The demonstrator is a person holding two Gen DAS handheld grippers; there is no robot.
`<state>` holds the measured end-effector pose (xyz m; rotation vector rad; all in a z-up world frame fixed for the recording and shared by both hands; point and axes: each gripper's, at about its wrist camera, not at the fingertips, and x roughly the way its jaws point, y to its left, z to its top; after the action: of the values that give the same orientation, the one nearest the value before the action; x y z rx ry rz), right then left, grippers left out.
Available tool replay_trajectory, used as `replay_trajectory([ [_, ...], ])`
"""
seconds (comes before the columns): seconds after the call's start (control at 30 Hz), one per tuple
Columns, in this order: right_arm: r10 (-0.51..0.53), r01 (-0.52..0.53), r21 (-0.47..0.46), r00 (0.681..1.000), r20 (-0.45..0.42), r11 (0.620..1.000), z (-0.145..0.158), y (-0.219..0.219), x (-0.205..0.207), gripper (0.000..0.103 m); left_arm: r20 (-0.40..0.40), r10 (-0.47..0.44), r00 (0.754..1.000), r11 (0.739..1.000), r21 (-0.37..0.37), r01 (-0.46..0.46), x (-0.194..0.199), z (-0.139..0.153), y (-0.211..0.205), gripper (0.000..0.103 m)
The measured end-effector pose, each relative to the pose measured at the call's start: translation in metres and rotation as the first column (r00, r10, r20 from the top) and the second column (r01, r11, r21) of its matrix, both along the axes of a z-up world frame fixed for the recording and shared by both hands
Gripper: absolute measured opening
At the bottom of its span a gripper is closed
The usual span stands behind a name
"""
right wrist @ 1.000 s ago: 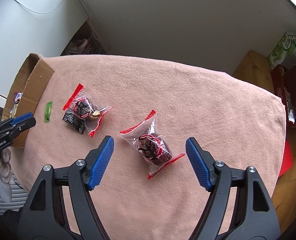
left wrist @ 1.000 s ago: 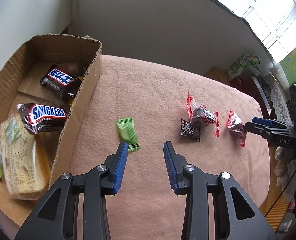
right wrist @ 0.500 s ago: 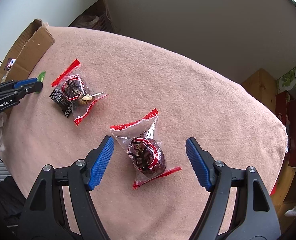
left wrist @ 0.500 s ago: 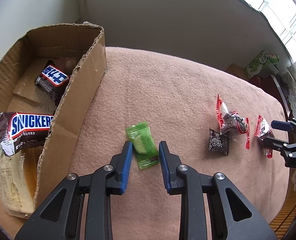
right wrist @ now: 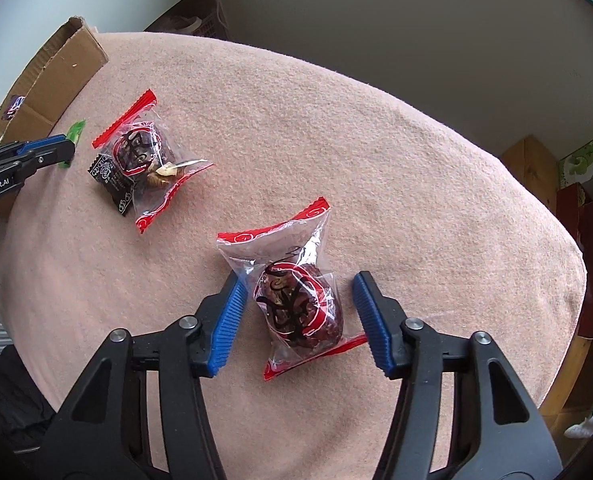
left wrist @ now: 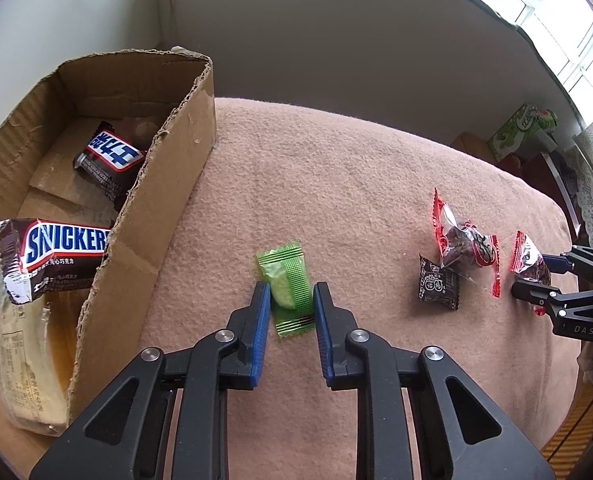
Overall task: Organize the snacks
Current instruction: 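Grasp the light green candy with the left tool while the right tool grasps the red-wrapped chocolate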
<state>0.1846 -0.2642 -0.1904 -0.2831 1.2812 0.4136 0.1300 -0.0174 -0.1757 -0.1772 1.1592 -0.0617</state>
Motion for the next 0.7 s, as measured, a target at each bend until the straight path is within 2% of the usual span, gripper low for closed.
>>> replay_trajectory([
  [0.03,-0.003,0.003,0.001,1.0,0.002,1.0,0.001,-0.002,-0.001,0.041,0.0,-0.003,1.0,1.0,-0.002,0.003,-0.002,0.002,0.007,0.02],
  [0.2,-0.008,0.008,0.003,1.0,0.003,1.0,0.003,-0.002,-0.006,0.034,0.006,-0.013,1.0,1.0,-0.002,0.013,-0.01,0.004,0.008,0.02],
  [0.7,-0.067,0.064,0.062,0.997,0.033,0.996,0.025,-0.02,-0.028,0.034,0.019,-0.039,0.999,0.998,-0.038,0.04,-0.031,0.017,0.01,0.018],
])
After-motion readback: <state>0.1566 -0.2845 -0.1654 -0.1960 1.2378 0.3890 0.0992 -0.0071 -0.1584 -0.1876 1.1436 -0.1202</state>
